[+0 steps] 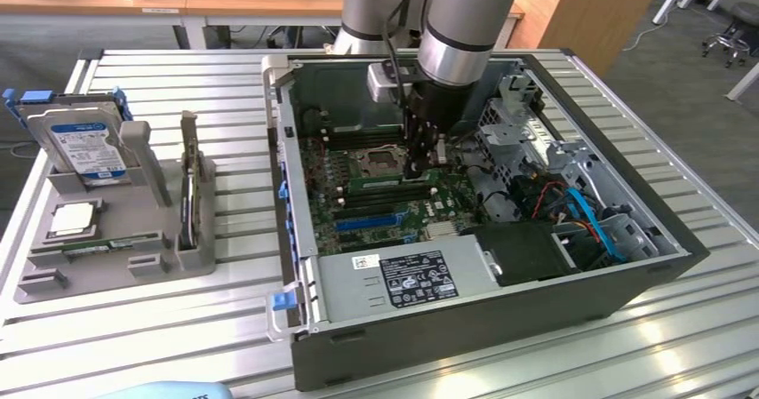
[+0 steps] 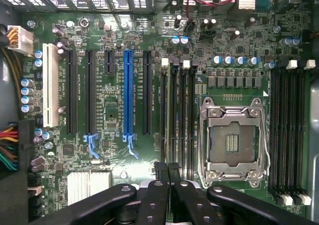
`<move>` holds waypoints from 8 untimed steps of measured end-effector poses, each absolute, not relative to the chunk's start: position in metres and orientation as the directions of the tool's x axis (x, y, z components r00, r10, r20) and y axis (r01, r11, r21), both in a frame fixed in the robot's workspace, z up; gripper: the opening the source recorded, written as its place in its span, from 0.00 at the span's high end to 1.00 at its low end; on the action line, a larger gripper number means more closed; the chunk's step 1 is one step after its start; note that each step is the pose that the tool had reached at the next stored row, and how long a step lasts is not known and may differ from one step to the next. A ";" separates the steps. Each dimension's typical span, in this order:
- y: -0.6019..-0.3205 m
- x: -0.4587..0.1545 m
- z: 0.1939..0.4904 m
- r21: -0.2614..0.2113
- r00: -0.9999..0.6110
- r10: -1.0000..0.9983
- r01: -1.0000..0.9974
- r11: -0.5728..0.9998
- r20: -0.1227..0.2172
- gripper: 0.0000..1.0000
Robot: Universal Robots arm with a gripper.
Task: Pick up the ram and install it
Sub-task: 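Insert the ram into the slot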
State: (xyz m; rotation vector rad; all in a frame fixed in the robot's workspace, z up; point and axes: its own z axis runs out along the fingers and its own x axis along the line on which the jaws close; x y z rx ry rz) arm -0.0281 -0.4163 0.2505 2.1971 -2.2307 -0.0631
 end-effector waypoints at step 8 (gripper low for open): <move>-0.416 -0.028 0.243 0.036 -0.015 -1.000 -0.999 0.015 -0.021 0.88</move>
